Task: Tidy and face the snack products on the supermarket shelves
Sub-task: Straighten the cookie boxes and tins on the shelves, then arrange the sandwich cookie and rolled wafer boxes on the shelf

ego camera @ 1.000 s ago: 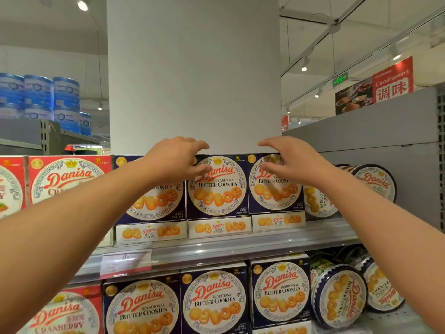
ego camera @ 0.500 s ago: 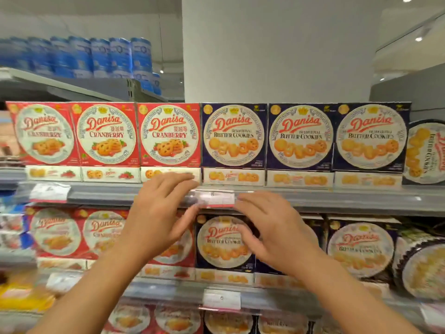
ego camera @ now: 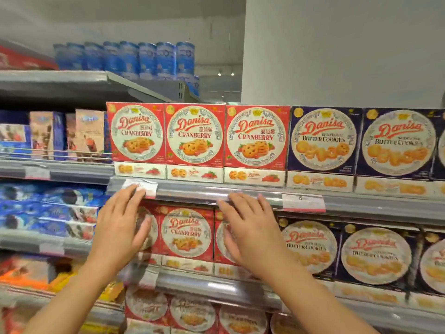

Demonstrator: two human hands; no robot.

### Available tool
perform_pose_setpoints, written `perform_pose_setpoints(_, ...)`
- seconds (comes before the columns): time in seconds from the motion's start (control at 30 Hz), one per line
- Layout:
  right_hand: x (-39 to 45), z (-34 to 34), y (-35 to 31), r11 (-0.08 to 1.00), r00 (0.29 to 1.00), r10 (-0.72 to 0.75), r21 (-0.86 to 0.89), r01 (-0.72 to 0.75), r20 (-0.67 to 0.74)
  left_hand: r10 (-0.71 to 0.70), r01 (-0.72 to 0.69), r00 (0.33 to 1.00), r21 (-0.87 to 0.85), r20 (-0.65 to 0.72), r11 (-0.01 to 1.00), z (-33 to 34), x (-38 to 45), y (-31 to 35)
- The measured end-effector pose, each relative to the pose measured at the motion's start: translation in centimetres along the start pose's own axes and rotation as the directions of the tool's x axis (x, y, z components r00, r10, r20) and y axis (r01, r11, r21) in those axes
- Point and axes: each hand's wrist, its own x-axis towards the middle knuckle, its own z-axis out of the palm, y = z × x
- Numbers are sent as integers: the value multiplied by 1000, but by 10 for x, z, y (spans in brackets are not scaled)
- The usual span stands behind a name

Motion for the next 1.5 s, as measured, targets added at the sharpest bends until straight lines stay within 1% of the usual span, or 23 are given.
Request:
perform_pose_setpoints(0.1, 14, 7, -26, 987, 989, 149, -58, -147, 25, 74, -74, 997, 0, -4, 997, 2, 8, -41)
perform_pose_setpoints(0.2, 19, 14, -47, 958, 963, 269, -107, -268, 0, 185, -186, 982, -25, -22, 982, 7, 13, -66)
perform_pose_setpoints(0.23, 20, 16, -54, 946, 953, 302, -121, -301, -12, 201, -202, 979, -48, -30, 978, 10, 13, -69)
perform_pose_setpoints(0.33, 24, 22, -73, 910, 920, 387, -136, -391, -57, 185, -190, 981, -132, -50, 973, 13, 13, -68)
perform_pose_setpoints(0.43, 30, 26, -93, 883, 895, 439, -151, -445, -73, 168, -169, 986, -175, -22, 970, 8, 15, -65)
perform_pose_setpoints(0.5, 37, 29, -108, 892, 908, 417, -168, -419, -50, 175, -174, 985, -178, -8, 969, 4, 17, -66)
perform_pose_setpoints(0.63, 62, 39, -143, 932, 946, 325, -169, -320, 2, 202, -196, 979, -188, 18, 963, -3, 18, -73)
perform_pose_setpoints(0.8, 84, 58, -169, 945, 955, 296, -137, -296, -23, 290, -273, 957, -262, 25, 926, -9, 17, -90)
perform_pose_setpoints(0.87, 83, 64, -168, 945, 955, 294, -135, -298, -49, 296, -273, 955, -292, 37, 917, -11, 13, -110)
perform_pose_setpoints(0.97, 81, 68, -164, 944, 954, 291, -140, -299, -75, 192, -170, 979, -257, 62, 951, -13, 6, -160)
perform_pose_setpoints(1.07, 82, 71, -169, 929, 941, 332, -149, -338, -68, 82, -68, 995, -197, 63, 978, -14, 5, -222)
perform_pose_setpoints(1.23, 92, 73, -189, 881, 901, 420, -189, -433, -106, -22, 28, 996, -71, 85, 997, -7, 26, -329)
perform_pose_setpoints(1.3, 99, 77, -207, 864, 891, 434, -217, -454, -133, -32, 35, 995, -31, 89, 999, 1, 34, -366)
perform_pose_setpoints(1.33, 105, 80, -220, 871, 896, 419, -214, -443, -150, -28, 30, 995, -19, 96, 999, 5, 38, -383)
perform_pose_setpoints(1.43, 139, 92, -271, 919, 926, 335, -156, -362, -177, 2, -2, 993, -4, 120, 1000, 20, 51, -426)
perform_pose_setpoints(1.5, 168, 99, -303, 943, 931, 294, -94, -320, -215, 27, -28, 990, 4, 136, 1000, 26, 58, -446)
